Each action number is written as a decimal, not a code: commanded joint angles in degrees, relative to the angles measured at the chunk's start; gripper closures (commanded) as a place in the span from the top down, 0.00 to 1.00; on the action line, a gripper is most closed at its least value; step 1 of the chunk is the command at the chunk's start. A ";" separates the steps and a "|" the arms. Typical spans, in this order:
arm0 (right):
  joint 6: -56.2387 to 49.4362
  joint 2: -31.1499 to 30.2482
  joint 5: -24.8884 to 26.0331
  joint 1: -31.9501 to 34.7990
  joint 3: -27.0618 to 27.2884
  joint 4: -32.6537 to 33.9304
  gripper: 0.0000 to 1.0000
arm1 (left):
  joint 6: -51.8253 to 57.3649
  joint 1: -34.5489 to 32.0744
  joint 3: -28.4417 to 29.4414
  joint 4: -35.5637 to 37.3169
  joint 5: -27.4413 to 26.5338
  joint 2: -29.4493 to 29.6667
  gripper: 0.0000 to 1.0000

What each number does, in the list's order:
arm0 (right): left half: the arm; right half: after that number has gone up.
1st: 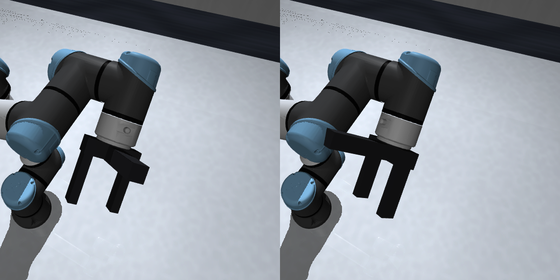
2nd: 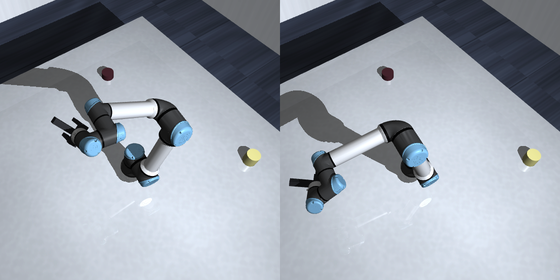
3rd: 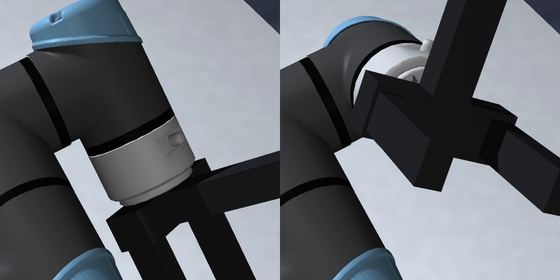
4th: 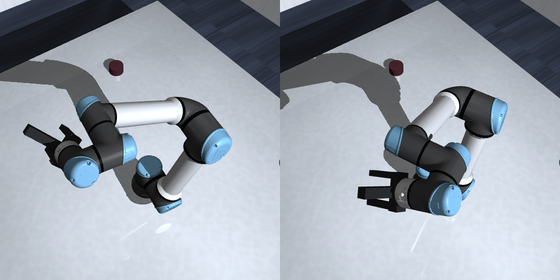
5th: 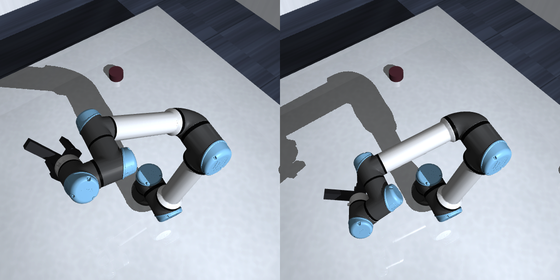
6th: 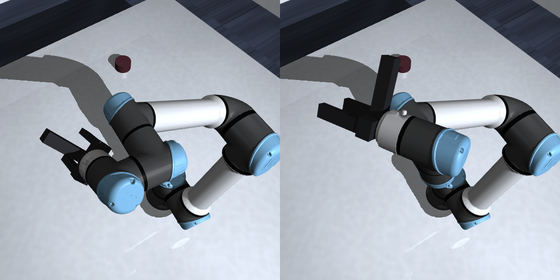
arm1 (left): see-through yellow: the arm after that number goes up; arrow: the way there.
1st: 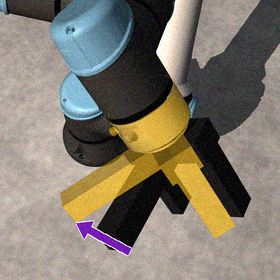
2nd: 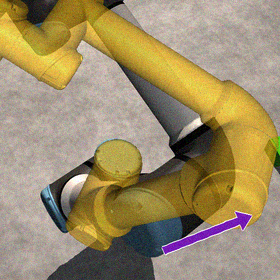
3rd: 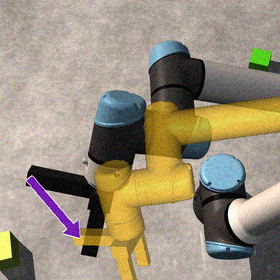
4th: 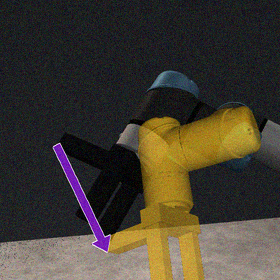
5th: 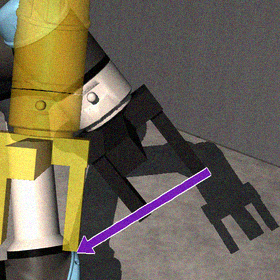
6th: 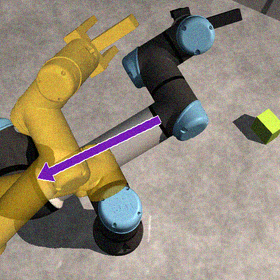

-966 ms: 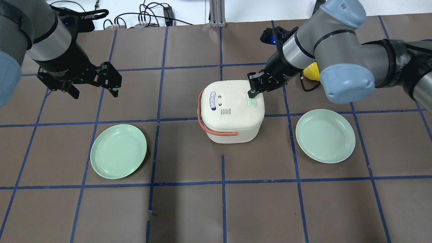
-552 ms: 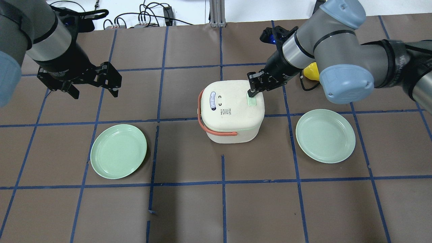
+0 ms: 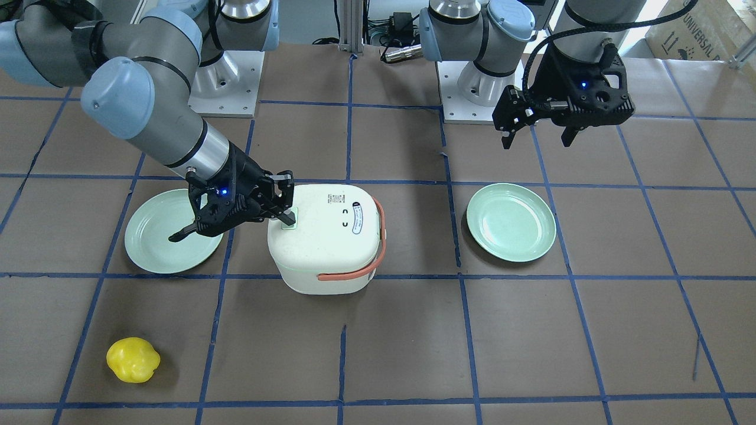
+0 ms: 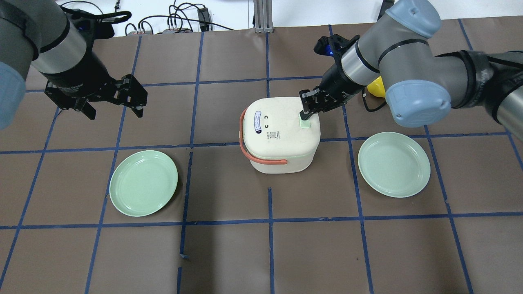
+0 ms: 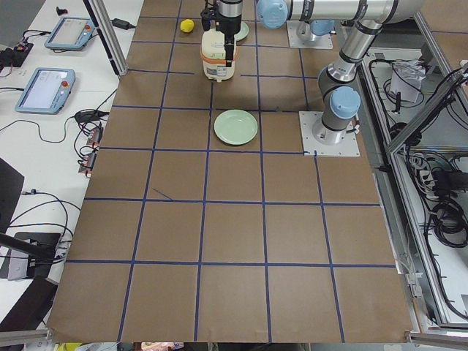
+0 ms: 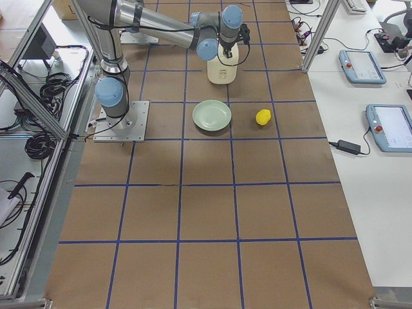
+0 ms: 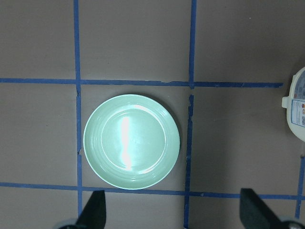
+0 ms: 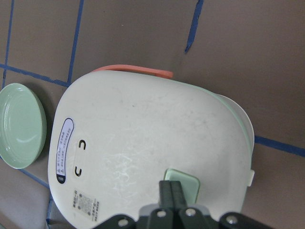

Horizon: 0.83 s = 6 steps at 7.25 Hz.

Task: Press rice cooker button
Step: 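Press down on the green lid button with the right gripper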

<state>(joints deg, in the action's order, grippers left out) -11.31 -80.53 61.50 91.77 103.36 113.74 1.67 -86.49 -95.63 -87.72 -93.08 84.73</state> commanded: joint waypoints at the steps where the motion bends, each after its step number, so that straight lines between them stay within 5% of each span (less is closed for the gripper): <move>1: -0.12 0.11 0.02 -0.10 0.26 -0.01 0.09 | 0.00 0.00 0.00 -0.08 0.00 0.00 1.00; 4: -0.03 0.02 0.02 -0.10 0.27 0.35 0.10 | 0.00 0.00 0.00 -0.09 0.00 0.00 1.00; 5: 0.49 -0.76 0.28 -0.02 -0.52 -0.70 0.19 | 0.00 0.00 0.00 0.00 0.00 0.00 1.00; 6: 0.84 -2.25 0.89 -0.01 -0.96 -3.32 0.44 | 0.00 0.00 -0.08 0.00 0.00 0.00 1.00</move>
<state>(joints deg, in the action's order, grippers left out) -10.92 -81.35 61.84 91.71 103.00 112.76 1.67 -86.48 -95.64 -87.74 -93.08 84.73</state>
